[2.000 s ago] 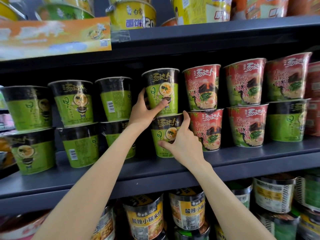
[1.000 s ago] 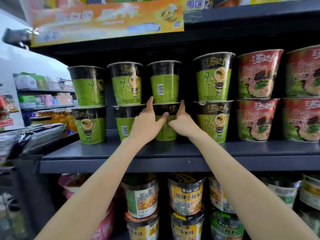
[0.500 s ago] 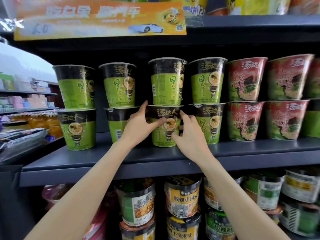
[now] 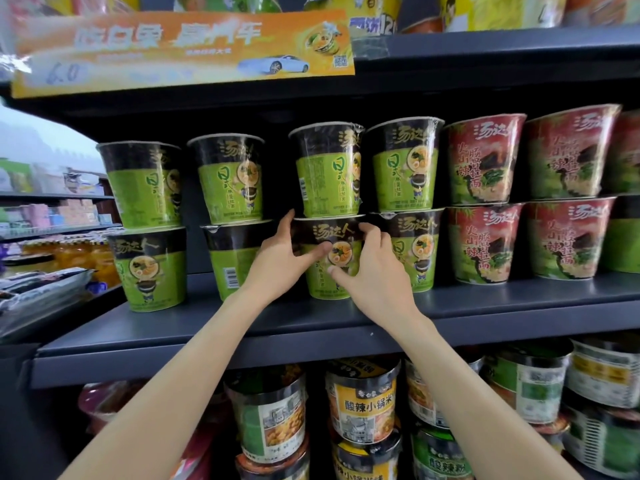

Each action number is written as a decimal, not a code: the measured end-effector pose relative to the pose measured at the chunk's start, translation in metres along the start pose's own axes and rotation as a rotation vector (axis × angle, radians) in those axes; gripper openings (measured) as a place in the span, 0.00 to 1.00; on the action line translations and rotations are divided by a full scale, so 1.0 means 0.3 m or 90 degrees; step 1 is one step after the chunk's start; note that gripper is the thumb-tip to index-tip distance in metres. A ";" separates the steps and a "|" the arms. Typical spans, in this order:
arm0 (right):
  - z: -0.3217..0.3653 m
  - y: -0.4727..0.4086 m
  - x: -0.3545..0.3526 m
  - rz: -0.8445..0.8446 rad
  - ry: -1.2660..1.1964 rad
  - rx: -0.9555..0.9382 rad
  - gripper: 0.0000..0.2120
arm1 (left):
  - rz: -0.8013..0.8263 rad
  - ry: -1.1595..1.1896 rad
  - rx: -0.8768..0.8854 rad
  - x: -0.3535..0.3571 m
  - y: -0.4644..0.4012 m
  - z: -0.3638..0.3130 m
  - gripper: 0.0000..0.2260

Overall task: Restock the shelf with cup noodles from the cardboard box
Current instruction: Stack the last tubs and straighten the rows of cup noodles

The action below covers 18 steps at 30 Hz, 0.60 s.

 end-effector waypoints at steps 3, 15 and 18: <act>-0.001 -0.004 0.000 -0.028 0.011 0.007 0.40 | -0.060 -0.121 -0.042 -0.047 0.038 -0.041 0.41; 0.016 -0.032 0.015 -0.069 0.023 0.037 0.57 | -0.257 -0.023 -0.057 -0.086 -0.061 -0.208 0.54; 0.015 -0.046 0.019 -0.070 0.052 0.041 0.58 | -0.248 -0.020 -0.067 -0.086 -0.084 -0.209 0.52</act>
Point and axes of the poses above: each hand's wrist, its own y-axis away from the middle knuckle, its own x-axis out of the palm, z = x × y, the point moved 9 cm from there along -y, towards the middle knuckle, and after that the axes turned 13 degrees about z, right-handed, at the moved point
